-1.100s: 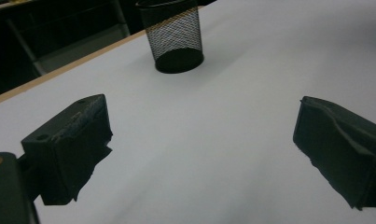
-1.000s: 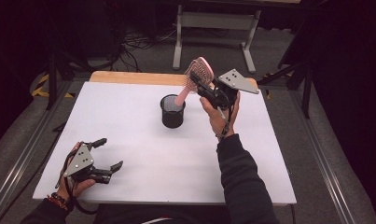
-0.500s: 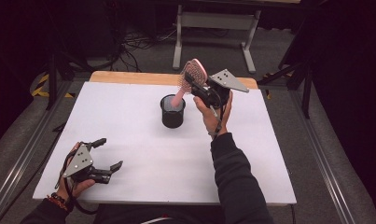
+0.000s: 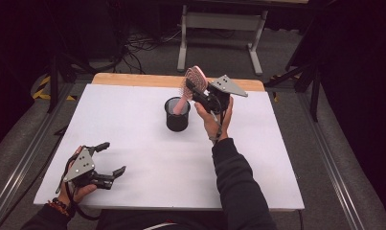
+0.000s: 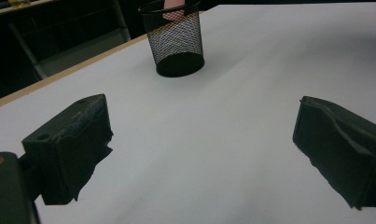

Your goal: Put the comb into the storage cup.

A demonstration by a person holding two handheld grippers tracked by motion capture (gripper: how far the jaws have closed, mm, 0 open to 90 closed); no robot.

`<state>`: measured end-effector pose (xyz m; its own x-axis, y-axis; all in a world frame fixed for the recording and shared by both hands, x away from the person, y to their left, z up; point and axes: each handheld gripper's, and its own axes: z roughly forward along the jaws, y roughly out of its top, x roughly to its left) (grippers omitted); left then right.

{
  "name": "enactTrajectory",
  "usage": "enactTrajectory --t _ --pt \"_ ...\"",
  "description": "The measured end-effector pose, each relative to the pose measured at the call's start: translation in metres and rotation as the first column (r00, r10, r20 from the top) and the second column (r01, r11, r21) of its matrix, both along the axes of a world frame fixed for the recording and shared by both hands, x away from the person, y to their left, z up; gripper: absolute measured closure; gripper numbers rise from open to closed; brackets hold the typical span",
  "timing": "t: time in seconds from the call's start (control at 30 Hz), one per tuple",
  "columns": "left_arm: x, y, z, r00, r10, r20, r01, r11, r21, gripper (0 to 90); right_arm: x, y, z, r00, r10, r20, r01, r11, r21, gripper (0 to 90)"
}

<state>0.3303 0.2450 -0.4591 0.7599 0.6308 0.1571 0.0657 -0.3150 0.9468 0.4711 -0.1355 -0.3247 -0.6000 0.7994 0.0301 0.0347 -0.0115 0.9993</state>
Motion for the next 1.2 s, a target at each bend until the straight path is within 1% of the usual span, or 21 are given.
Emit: enactTrajectory --t 0.1,0.17,0.27,0.47,0.53,0.57,0.77,0.83,0.87,0.97,1.03,1.07,1.13,1.2 --pt "0.0 0.0 0.0 1.0 0.0 -0.001 0.0 1.0 -0.001 5.5 0.002 0.001 -0.008 0.9997 0.011 -0.02 -0.01 1.0 0.016 63.0" --pt "0.0 -0.001 0.0 1.0 -0.003 -0.002 0.003 1.0 0.007 5.5 0.003 0.001 -0.013 0.9992 0.019 -0.035 -0.018 0.999 0.031 63.0" --pt "0.0 -0.001 0.0 1.0 -0.002 -0.003 0.002 1.0 0.007 5.5 0.004 0.002 -0.021 0.9979 0.029 -0.058 -0.026 0.999 0.042 62.9" --pt "0.001 -0.002 -0.001 0.9999 -0.007 -0.008 0.007 0.9999 0.009 5.4 0.006 0.004 -0.033 0.9959 0.036 -0.083 -0.032 0.998 0.053 62.8" --pt "0.0 -0.002 -0.001 1.0 -0.006 -0.007 0.006 0.9999 0.014 5.4 0.006 0.005 -0.036 0.9951 0.045 -0.089 -0.041 0.998 0.041 62.7" --pt "0.0 -0.002 -0.001 1.0 -0.003 0.003 0.003 0.9999 0.016 5.4 0.006 0.006 -0.038 0.9947 0.045 -0.093 -0.042 0.999 0.03 62.7" --pt "-0.001 -0.002 -0.001 1.0 -0.003 0.001 0.003 0.9999 0.011 5.5 0.008 0.011 -0.044 0.9944 0.033 -0.1 -0.034 0.999 -0.001 62.6" --pt "-0.001 -0.002 -0.001 1.0 -0.001 0.005 0.001 0.9998 0.018 5.5 0.009 0.01 -0.047 0.9937 0.035 -0.107 -0.035 0.999 -0.002 62.5" --pt "-0.001 -0.002 -0.001 1.0 -0.002 0.002 0.002 0.9999 0.015 5.5 0.009 0.01 -0.049 0.9937 0.034 -0.107 -0.035 0.999 -0.012 62.2" --pt "-0.001 -0.003 -0.001 1.0 -0.001 0.004 0.001 0.9999 0.01 5.4 0.009 0.006 -0.051 0.9932 0.033 -0.112 -0.033 0.999 0.0 62.1" --pt "-0.001 -0.003 -0.001 1.0 -0.001 0.003 0.001 0.9999 0.012 5.4 0.009 0.005 -0.051 0.9928 0.031 -0.115 -0.032 0.999 -0.003 61.7" --pt "0.0 -0.003 -0.002 1.0 -0.003 0.003 0.003 0.9998 0.018 5.4 0.01 0.003 -0.051 0.9932 0.024 -0.114 -0.026 0.999 -0.018 60.8" --pt "0.0 -0.003 -0.002 1.0 -0.002 0.002 0.002 0.9998 0.02 5.4 0.01 0.003 -0.051 0.9932 0.023 -0.114 -0.026 0.999 -0.024 60.4" --pt "0.0 -0.003 -0.002 1.0 -0.006 0.0 0.006 0.9997 0.022 5.6 0.011 0.001 -0.052 0.9936 -0.005 -0.113 0.0 0.999 -0.048 57.4"
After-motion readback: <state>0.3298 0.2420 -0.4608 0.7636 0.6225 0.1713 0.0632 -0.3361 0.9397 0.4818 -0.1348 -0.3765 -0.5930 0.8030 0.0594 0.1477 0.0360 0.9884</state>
